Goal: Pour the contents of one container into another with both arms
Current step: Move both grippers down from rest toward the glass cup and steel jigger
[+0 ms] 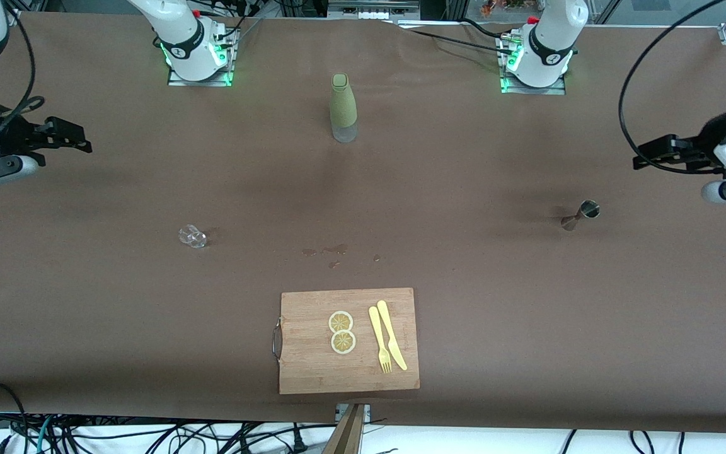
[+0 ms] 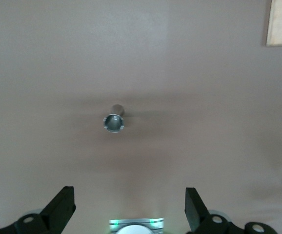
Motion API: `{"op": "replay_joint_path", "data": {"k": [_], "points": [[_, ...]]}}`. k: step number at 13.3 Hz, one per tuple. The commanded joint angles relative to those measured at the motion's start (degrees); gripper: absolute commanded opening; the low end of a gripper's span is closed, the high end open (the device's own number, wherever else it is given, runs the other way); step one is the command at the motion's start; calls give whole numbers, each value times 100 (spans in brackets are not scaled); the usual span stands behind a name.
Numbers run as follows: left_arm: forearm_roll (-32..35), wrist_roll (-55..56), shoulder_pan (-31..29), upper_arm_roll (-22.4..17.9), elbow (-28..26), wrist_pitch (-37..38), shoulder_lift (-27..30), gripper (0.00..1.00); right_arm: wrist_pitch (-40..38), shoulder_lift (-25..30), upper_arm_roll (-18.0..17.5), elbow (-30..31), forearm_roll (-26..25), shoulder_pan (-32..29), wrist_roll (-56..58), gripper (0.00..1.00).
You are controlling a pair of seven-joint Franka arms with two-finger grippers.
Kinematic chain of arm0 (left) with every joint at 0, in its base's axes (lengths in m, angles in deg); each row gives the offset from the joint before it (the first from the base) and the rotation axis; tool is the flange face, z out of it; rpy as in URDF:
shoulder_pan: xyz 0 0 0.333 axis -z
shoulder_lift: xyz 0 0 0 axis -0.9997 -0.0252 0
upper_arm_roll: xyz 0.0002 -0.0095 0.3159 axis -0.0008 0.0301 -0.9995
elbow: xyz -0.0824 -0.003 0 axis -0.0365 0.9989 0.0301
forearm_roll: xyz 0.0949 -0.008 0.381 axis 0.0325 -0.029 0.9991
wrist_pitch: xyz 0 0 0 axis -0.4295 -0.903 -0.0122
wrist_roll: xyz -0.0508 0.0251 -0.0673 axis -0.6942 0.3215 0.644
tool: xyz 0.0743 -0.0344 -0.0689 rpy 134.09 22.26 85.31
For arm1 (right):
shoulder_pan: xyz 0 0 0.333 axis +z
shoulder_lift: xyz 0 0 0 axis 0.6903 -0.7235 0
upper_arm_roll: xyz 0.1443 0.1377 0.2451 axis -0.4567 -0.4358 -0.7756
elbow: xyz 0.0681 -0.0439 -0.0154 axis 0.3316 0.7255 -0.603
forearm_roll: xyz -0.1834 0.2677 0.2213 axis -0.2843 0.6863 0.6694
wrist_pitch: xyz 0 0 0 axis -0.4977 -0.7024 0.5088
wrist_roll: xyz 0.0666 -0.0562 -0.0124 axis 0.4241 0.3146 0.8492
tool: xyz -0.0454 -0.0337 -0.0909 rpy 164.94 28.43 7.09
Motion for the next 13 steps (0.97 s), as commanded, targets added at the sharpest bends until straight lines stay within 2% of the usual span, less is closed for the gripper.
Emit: {"op": "replay_joint_path", "data": {"k": [1,3,6,8,13], "points": [[-22,-1339,-512,6,29,82,-292,100,-52,-301,209,-153,409,-143,1260,100],[-450,-2489,-1004,6,12,134,-608,100,28,-643,367,-153,891,-266,2200,100],[-1434,-4291,-1804,6,-6,117,-1266,100,360,-1162,395,-153,1367,-468,3589,100],[-1734,-5678,-2147,-20,-137,117,-1522,100,616,-1522,403,-153,1849,-652,4914,100],[-2956,-8500,-2570,-696,-998,108,-2199,100,766,-2603,403,-153,3563,-1075,8062,100]]}}
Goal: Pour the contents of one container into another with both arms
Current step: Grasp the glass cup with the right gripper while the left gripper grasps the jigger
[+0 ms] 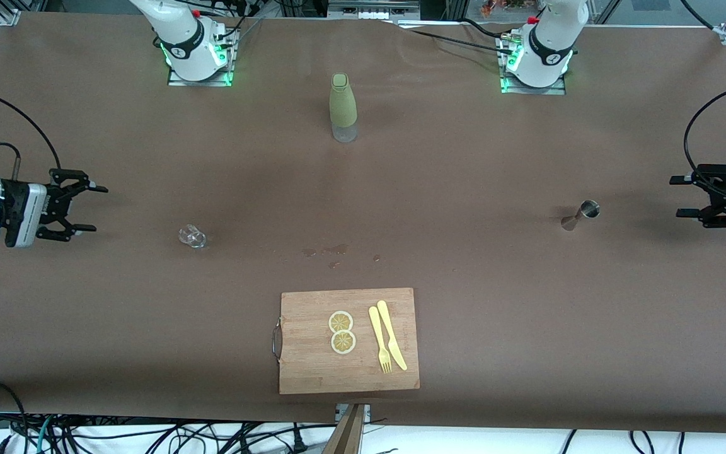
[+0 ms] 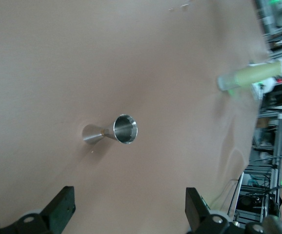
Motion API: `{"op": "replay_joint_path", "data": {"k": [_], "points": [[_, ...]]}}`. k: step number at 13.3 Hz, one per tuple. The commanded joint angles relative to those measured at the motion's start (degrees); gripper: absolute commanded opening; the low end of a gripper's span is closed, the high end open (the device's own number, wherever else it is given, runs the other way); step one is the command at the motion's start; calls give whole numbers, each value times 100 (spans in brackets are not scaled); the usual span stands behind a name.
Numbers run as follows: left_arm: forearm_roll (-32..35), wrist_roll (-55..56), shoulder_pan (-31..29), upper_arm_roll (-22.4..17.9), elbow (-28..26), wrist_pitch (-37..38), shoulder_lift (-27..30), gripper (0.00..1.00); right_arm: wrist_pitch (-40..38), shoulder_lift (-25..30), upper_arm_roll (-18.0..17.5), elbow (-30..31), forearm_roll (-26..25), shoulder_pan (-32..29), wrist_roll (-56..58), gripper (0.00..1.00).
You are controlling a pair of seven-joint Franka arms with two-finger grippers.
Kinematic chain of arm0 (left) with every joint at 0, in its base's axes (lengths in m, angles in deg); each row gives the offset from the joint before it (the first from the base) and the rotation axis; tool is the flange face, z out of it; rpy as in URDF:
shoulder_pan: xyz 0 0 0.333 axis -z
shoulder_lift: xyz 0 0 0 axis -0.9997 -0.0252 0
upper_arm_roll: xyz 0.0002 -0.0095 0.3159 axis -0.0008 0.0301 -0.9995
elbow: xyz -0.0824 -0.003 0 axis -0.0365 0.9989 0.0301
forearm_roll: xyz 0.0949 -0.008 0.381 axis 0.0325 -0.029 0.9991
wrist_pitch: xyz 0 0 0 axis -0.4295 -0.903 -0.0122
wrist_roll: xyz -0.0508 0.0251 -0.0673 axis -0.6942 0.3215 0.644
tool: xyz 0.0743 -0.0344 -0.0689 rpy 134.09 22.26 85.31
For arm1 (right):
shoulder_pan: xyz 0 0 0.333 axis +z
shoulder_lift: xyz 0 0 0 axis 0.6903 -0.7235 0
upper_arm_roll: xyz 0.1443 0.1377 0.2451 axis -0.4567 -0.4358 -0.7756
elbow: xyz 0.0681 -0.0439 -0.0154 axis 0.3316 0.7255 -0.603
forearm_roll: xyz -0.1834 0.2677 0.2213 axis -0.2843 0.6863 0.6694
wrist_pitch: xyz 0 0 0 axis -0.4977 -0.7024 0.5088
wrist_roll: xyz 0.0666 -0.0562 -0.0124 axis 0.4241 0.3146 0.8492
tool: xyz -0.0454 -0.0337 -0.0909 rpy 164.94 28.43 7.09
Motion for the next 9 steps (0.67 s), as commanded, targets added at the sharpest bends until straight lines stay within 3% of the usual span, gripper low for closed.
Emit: {"op": "replay_joint_path", "data": {"k": [1,4,7,9], "points": [[-549,-1576,-124,-338,-507,-4,-213,100,-18,-591,-22,-134,777,-176,1483,100],[-1392,-3438,-185,-735,-1324,-266,-336,100,-106,-1224,-22,-134,1630,-220,3311,100],[-2271,-5767,-203,-814,-1589,-294,-801,100,-299,-1848,-39,-134,2456,-220,4482,100],[-2615,-6771,-194,-814,-1660,-303,-969,100,-457,-2182,-101,-134,2748,-203,4844,100]]}}
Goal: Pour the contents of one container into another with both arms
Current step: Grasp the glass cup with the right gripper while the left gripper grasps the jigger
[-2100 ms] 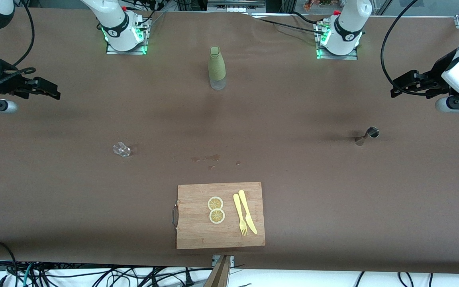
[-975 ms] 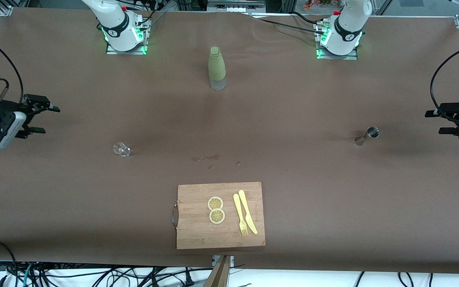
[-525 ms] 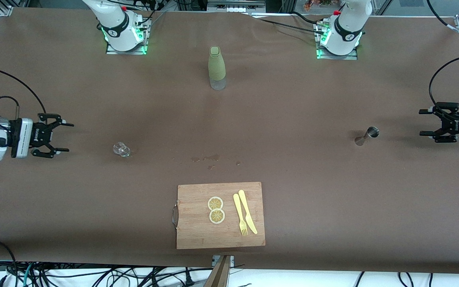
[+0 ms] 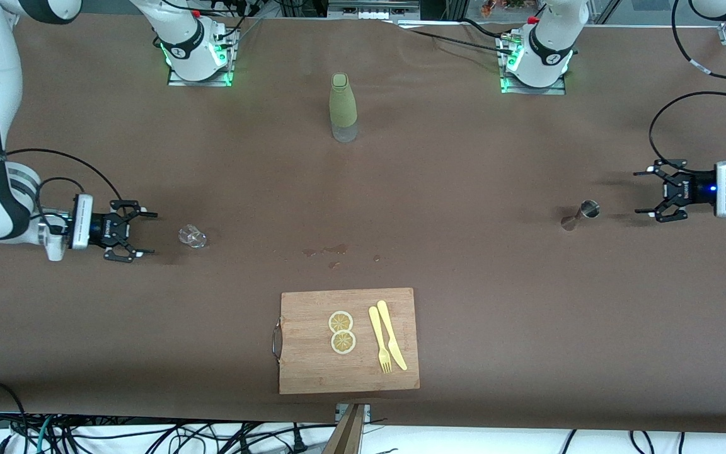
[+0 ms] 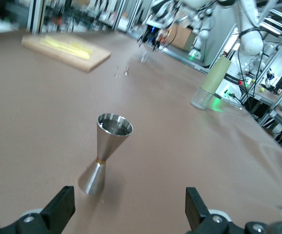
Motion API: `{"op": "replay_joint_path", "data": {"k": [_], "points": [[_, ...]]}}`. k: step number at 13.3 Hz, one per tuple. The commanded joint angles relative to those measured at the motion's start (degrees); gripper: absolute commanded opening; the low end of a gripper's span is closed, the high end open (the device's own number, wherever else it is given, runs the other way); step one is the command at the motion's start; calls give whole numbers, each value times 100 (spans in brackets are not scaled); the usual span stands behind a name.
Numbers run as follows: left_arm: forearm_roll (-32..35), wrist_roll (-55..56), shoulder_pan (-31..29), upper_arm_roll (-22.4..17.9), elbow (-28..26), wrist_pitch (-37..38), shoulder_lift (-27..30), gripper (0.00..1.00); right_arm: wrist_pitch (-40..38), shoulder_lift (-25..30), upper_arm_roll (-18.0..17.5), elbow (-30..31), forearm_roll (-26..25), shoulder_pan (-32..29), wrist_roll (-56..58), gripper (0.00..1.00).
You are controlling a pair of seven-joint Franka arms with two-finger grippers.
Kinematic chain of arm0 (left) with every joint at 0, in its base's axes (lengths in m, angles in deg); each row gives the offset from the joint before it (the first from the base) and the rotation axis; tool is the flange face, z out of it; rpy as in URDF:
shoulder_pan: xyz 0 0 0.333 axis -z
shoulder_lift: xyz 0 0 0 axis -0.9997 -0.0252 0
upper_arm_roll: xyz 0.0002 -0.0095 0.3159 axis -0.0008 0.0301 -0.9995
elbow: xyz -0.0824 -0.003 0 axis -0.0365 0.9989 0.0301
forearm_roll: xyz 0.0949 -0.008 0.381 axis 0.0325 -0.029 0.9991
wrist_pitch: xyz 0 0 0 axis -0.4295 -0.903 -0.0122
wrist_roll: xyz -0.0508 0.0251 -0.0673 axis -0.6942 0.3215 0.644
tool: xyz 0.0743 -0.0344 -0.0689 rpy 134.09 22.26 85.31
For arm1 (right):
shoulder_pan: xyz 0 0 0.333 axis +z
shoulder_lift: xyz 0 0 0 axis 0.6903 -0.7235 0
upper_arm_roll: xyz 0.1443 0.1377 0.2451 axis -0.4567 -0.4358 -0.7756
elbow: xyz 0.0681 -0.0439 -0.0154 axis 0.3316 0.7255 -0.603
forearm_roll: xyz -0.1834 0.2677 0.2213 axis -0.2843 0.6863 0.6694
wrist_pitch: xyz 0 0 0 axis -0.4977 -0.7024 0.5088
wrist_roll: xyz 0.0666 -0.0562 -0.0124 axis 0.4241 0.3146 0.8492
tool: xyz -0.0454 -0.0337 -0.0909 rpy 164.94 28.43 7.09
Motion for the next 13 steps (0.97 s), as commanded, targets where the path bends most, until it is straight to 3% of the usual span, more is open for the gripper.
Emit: {"op": "replay_joint_path", "data": {"k": [1,5,10,13], "points": [[-489,-1587,37,-15,-117,-130,-190,100,-291,-400,-187,-133,389,-44,494,100],[-1342,-3056,37,11,-91,-130,-963,100,-292,-761,-363,-142,802,26,847,100],[-1440,-3208,150,441,-56,-112,-1228,100,-230,-919,-522,-159,847,88,847,100],[-1440,-3138,274,451,-3,-112,-1219,100,-221,-981,-592,-273,856,88,838,100]]}}
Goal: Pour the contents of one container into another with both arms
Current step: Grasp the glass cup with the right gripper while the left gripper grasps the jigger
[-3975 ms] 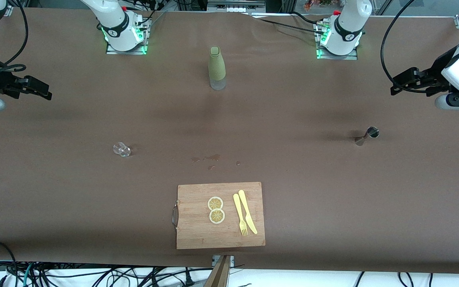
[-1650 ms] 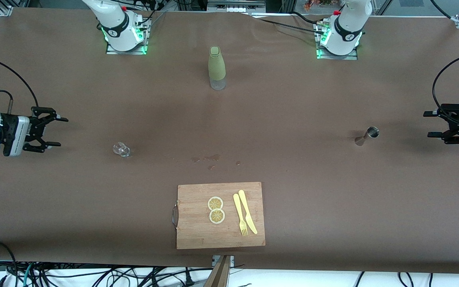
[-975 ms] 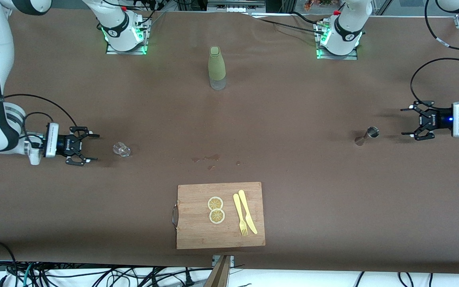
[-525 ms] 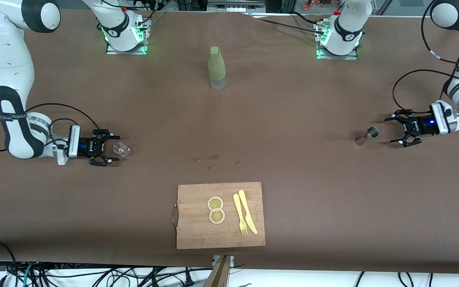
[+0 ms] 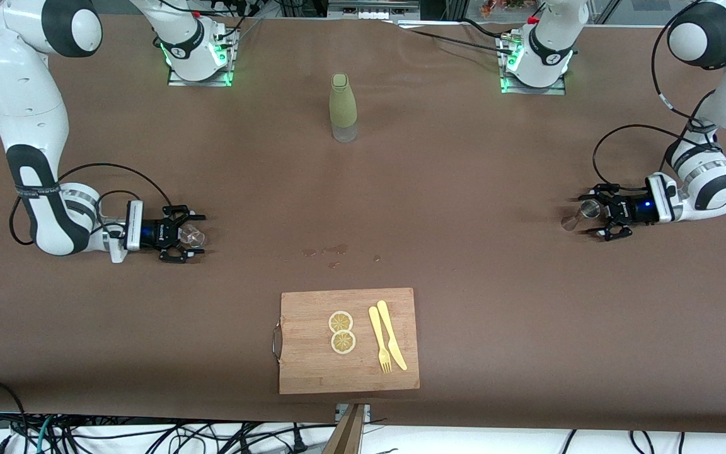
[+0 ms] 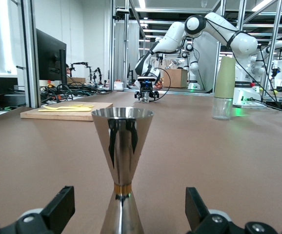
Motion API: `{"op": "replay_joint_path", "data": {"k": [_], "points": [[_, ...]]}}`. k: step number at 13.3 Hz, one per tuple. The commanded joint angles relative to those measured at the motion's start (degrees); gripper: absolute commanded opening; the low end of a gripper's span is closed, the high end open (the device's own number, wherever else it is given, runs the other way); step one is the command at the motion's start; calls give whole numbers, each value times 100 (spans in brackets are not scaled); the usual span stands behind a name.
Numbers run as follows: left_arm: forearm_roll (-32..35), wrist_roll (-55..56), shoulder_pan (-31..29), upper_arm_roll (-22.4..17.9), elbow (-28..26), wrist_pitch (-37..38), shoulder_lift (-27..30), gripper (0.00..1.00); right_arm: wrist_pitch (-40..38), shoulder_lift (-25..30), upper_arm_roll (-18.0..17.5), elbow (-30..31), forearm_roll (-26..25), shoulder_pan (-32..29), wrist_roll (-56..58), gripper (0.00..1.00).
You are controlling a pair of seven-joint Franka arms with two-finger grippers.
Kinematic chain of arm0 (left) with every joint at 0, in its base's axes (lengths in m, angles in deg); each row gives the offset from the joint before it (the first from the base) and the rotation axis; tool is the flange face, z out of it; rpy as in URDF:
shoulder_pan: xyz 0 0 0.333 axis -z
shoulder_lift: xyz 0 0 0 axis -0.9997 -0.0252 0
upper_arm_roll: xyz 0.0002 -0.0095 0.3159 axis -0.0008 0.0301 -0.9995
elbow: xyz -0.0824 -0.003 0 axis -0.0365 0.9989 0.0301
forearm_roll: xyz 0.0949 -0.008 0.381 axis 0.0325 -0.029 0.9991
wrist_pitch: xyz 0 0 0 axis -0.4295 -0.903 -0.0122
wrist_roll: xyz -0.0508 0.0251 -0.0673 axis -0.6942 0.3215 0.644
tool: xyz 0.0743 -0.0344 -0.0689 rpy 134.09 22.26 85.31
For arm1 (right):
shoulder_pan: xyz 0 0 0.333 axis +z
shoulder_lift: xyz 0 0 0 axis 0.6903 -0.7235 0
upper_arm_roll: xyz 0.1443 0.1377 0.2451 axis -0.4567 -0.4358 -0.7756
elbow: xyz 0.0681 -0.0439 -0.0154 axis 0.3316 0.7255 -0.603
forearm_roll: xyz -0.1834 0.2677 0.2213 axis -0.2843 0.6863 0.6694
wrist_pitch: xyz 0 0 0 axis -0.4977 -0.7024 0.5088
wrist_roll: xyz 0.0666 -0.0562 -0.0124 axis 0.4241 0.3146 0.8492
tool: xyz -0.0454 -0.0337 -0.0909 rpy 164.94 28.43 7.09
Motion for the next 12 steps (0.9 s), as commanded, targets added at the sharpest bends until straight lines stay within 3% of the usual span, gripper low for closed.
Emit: {"op": "replay_joint_path", "data": {"k": [1,2,3,4,7,10,12], "points": [[-118,-930,126,-62,18,-73,-51,100,-54,-215,-39,-252,99,-6,57,98],[-118,-930,152,-36,18,-73,-51,100,-54,-225,-48,-296,99,-6,57,88],[-118,-912,161,-27,18,-73,-51,100,-63,-225,-82,-305,90,-15,49,64],[-118,-904,179,-18,18,-73,-51,100,-107,-225,-83,-349,99,-15,-30,34],[-118,-895,196,26,18,-73,-51,100,-194,-233,-135,-463,90,-15,-180,4],[-110,-903,196,18,18,-73,-51,81,-326,-225,-171,-577,99,-15,-442,0],[-101,-903,188,17,18,-64,-51,82,-484,-207,-240,-796,90,-15,-854,0]]}}
